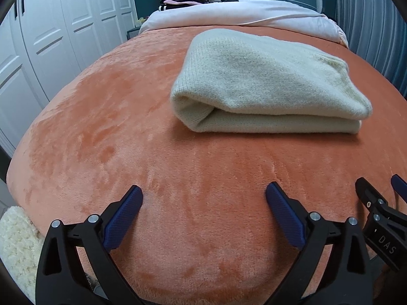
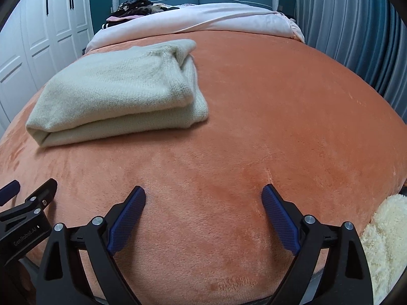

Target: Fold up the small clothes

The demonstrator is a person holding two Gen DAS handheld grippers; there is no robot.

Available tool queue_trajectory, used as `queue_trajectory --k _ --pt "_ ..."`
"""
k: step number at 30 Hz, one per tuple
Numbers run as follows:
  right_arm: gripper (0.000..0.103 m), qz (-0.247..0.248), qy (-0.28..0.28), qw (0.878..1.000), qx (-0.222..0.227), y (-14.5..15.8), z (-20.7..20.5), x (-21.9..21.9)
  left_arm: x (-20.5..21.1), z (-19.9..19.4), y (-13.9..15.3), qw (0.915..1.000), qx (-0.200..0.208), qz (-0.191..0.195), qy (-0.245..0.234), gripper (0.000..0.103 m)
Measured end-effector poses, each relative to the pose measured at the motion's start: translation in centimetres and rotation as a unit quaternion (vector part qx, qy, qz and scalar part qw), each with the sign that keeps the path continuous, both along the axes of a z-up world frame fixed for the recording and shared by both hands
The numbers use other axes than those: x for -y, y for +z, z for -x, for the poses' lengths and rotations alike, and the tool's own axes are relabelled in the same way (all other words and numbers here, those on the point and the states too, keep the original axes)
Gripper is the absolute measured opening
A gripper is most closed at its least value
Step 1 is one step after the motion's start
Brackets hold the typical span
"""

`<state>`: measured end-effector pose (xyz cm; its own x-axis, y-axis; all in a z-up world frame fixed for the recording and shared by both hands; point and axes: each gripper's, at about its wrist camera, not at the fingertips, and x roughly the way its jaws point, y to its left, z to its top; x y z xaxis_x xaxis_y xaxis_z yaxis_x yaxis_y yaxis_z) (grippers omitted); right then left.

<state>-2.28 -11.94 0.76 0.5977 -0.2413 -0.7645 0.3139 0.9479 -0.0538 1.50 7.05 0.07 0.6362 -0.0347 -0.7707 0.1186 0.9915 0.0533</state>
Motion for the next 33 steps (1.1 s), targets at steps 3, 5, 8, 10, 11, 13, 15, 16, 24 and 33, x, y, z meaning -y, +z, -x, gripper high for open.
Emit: queue_trajectory --k 3,5,8,10,11,13,15,16,24,33 --pt "0.092 -0.001 0.000 1.000 -0.002 -0.1 -0.1 -0.1 0.0 0.1 -0.2 1.0000 0.007 0.000 0.001 0.098" --pt "0.092 -0.004 0.000 1.000 -0.002 -0.2 0.0 -0.2 0.0 0.1 -0.2 0.9999 0.014 0.001 0.002 0.098" --pt "0.093 -0.002 -0.002 1.000 -0.003 -0.2 0.0 -0.6 0.1 0.0 -0.3 0.9999 0.014 0.001 0.001 0.098" --pt "0.092 -0.005 -0.002 1.000 -0.001 -0.1 0.1 -0.5 0.0 0.1 -0.1 0.9999 0.014 0.002 0.001 0.098" --pt "0.092 -0.008 -0.001 1.000 0.002 0.0 0.1 -0.5 -0.1 0.1 0.1 0.9999 0.011 0.002 0.000 0.098" --pt "0.092 -0.018 0.000 1.000 0.018 0.8 0.4 -0.4 -0.2 0.1 1.0 0.9999 0.008 0.006 -0.004 0.098" --pt "0.092 -0.029 0.002 0.999 0.037 2.0 0.6 -0.4 -0.5 0.3 2.2 0.9997 0.015 0.021 -0.004 0.098" --pt "0.092 -0.033 0.003 0.998 0.049 2.8 0.6 -0.4 -0.8 0.3 3.0 0.9993 0.020 0.032 -0.002 0.098" --pt "0.082 -0.145 0.025 0.989 0.033 5.3 -5.0 3.2 -2.0 -4.3 6.4 0.9968 0.016 0.073 0.026 0.097" --pt "0.077 -0.125 0.053 0.990 -0.045 1.0 -10.4 4.7 -2.9 -8.3 1.5 0.9965 -0.064 0.032 0.044 0.097"
